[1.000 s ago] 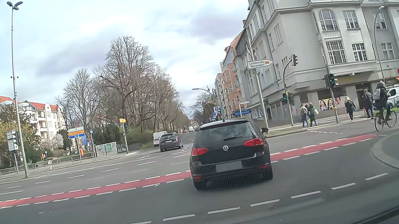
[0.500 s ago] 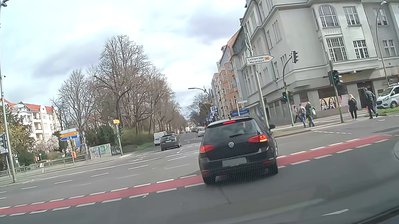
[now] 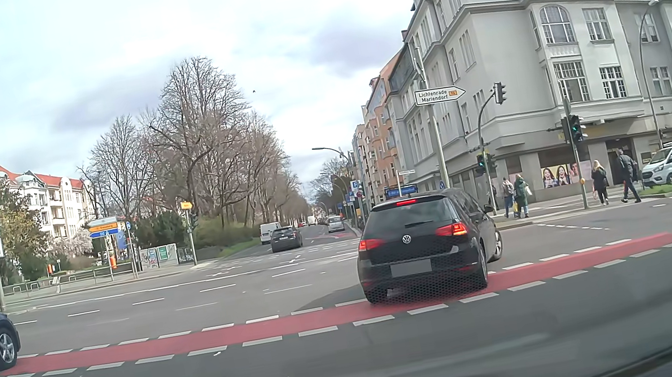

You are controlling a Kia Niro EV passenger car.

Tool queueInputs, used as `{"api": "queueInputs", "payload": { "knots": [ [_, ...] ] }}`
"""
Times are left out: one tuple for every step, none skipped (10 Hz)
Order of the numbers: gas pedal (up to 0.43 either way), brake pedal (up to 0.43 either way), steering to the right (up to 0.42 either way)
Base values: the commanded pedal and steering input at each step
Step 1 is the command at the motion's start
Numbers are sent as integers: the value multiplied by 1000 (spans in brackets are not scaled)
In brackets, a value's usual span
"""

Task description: Follow the waypoints while adhering to traffic rules and regulations

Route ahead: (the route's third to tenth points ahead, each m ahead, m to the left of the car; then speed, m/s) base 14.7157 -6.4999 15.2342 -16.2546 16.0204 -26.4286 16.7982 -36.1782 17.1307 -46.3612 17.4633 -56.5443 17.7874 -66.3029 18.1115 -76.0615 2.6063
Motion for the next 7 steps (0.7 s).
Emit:
{"api": "queueInputs", "payload": {
  "knots": [
    [0, 0, 55],
    [0, 0, 62],
    [0, 0, 66],
    [0, 0, 66],
    [0, 0, 66],
    [0, 0, 67],
    [0, 0, 67]
  ]
}}
